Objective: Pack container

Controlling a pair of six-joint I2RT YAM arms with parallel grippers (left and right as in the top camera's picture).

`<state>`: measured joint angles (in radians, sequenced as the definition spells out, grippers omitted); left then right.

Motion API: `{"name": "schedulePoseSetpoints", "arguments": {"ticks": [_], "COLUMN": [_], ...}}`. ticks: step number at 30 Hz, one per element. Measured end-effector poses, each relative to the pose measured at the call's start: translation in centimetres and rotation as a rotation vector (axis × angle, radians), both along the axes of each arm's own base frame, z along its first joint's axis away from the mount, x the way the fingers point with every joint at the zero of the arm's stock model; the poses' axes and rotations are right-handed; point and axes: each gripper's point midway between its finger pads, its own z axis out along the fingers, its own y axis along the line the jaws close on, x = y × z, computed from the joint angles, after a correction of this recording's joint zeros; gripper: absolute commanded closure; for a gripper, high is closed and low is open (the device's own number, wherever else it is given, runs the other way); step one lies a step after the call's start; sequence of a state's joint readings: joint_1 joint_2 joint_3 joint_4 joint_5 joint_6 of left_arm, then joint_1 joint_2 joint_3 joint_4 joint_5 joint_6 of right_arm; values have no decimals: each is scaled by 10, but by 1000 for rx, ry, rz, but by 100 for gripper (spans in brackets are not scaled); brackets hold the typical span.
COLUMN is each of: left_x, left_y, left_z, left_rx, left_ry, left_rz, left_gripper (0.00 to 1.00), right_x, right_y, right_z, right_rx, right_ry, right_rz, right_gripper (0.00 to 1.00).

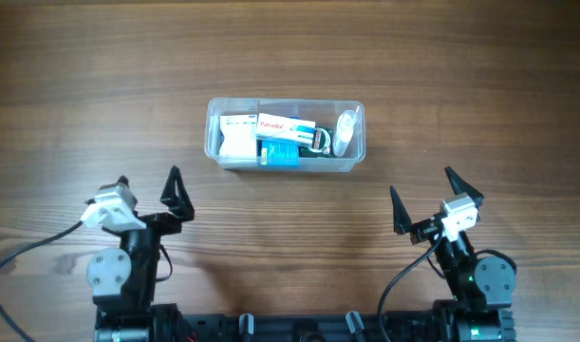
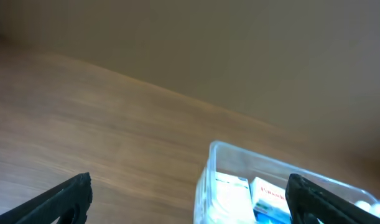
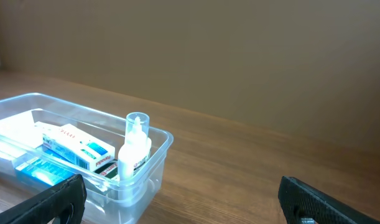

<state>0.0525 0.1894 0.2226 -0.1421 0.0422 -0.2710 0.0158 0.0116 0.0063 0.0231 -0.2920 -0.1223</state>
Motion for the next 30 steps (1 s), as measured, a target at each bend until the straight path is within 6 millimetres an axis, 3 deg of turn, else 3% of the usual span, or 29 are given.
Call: {"name": "schedulePoseSetpoints", "arguments": {"ticks": [6,13,18,24,30], "left_x": [2,-2,-2,-4,-4], "left_y": [-7,-10,-12,-31,-28], "left_z": [-31,-48,-46,-43,-43], "left_rx": [24,28,65,209,260], "left_ry": [17,-9,-27,-52,-51], "left_rz": [-46,-64,-76,-172,-159], "left_gripper": [0,0,0,0,0], "right_x": [0,0,0,0,0], "right_y": [0,0,0,0,0], "right_z": [0,0,0,0,0], "right_rx": [0,0,0,0,0], "right_ry": [0,0,0,0,0], "right_rz": [0,0,0,0,0], "right_gripper": [0,0,0,0,0]}}
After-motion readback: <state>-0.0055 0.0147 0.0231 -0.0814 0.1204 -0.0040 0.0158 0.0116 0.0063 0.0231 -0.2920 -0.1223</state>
